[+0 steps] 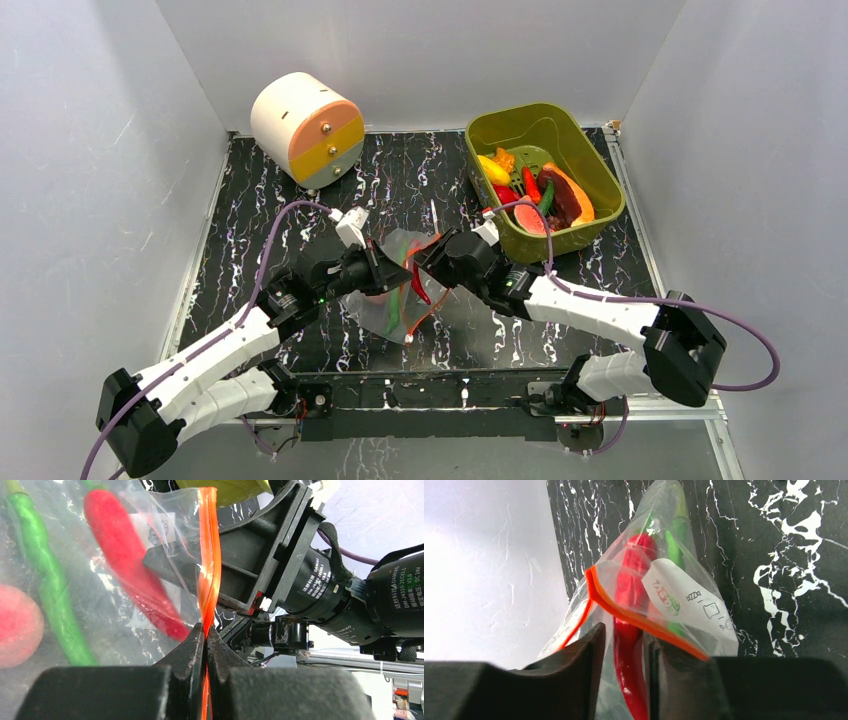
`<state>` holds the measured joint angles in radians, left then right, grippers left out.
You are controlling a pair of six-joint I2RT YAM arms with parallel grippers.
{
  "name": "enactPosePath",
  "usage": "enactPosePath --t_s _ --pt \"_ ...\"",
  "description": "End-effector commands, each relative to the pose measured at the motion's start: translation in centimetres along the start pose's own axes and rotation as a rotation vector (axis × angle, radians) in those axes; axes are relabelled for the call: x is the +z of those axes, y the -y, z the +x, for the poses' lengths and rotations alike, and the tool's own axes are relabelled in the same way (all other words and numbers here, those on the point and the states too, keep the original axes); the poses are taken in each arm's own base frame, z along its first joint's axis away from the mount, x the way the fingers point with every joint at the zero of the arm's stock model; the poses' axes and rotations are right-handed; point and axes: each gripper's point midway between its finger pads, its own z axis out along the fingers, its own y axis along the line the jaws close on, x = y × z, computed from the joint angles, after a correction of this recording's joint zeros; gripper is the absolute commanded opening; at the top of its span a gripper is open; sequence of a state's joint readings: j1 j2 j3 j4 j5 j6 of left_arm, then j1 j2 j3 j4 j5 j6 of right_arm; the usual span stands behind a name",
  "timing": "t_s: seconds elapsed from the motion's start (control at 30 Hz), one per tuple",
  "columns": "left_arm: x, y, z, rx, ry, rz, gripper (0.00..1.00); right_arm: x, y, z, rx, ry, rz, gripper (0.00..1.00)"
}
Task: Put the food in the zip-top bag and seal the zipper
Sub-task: Place the fake vegetable in the zipper food storage bag.
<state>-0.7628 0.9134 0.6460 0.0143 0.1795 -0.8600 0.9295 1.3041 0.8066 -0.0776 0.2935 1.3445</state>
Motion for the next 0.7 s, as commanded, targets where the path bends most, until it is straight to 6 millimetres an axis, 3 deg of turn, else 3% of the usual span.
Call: enactPosePath --t_s 0.0,0.17,0.43,0.67 --pt "-0.8 1.4 -1.1 0.013 0.037 0.04 0.0 -0.2 -2.9 -1.3 -0.009 0.057 -0.078 0.39" --pt "-0.8 0.6 -1.1 0.031 0.041 -0.003 0.0 -1.4 -2.7 -0.8 -0.099 0.016 -0.086 0.57" --pt "-0.7 -1.3 -1.5 0.103 0.045 -0.108 0.0 -5.8 -4.0 -1.3 -0.305 -0.023 -0.193 0.59" --pt "-0.8 -1.9 -2.1 0.157 0.036 -0.165 0.0 -6.6 -0.8 -1.4 -0.508 -0.053 -0.104 0.58"
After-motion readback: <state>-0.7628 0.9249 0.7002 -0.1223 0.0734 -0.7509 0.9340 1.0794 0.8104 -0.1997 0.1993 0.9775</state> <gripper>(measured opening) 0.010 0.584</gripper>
